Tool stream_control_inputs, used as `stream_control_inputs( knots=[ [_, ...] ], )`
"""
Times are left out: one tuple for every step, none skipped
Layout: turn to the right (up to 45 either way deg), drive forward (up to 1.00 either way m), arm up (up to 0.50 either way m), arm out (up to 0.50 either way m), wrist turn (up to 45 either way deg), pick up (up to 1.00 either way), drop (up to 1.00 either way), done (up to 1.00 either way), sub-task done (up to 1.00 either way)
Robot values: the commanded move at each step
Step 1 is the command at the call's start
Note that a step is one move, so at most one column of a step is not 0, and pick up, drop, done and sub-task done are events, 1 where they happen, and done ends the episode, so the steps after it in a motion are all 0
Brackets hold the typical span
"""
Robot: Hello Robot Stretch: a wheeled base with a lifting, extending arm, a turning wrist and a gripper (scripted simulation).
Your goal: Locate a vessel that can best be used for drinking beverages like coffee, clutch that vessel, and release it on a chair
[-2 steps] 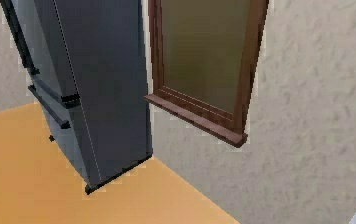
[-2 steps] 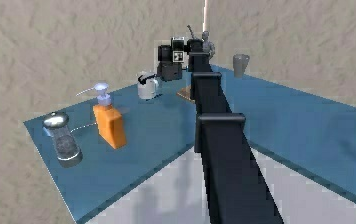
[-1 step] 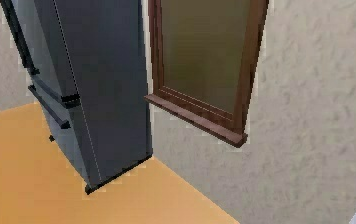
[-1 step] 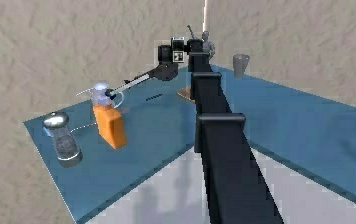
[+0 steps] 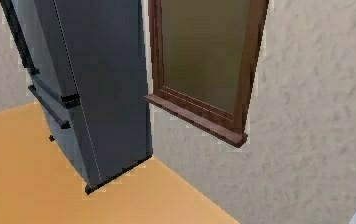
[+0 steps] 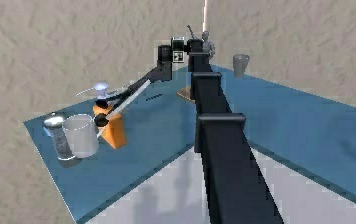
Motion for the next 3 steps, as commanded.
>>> stream_control_inputs(
  knots=[
    [0.0, 0.0, 0.0, 0.0, -21.0, 0.0, 0.0, 0.0, 0.0],
    [0.0, 0.0, 0.0, -0.46, 0.0, 0.0, 0.0, 0.0, 0.0],
    [-45.0, 0.0, 0.0, 0.0, 0.0, 0.0, 0.0, 0.0, 0.0]
  ],
)
